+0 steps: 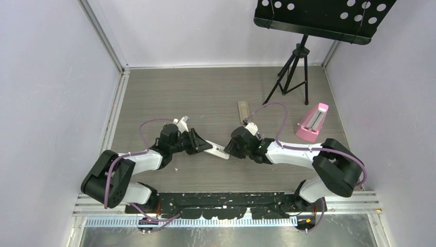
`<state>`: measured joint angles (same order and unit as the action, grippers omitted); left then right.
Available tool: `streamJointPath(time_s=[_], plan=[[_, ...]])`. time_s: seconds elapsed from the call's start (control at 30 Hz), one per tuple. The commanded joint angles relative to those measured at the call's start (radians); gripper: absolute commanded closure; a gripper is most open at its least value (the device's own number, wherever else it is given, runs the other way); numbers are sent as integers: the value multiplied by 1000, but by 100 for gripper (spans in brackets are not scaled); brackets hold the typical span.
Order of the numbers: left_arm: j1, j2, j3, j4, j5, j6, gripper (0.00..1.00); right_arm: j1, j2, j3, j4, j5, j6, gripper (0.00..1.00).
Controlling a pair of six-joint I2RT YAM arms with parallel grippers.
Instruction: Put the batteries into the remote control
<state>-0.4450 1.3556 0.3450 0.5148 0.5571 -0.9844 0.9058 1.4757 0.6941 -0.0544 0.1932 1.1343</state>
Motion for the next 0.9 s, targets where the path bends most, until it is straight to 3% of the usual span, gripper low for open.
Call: streamJointPath(time_s=[0.0, 0.47, 0.67, 0.87], plan=[[-9, 15, -5, -1, 13, 38, 100, -2, 15, 32, 21, 33, -9, 68], [-9, 21, 1, 1, 26, 39, 100, -5, 66, 56, -21, -37, 13, 67], [-9, 46, 16, 8, 60, 43, 100, -19, 65, 29, 36, -88, 22, 67], [-9, 39, 14, 3, 47, 45, 100, -22, 61, 50, -44, -38, -1, 67]])
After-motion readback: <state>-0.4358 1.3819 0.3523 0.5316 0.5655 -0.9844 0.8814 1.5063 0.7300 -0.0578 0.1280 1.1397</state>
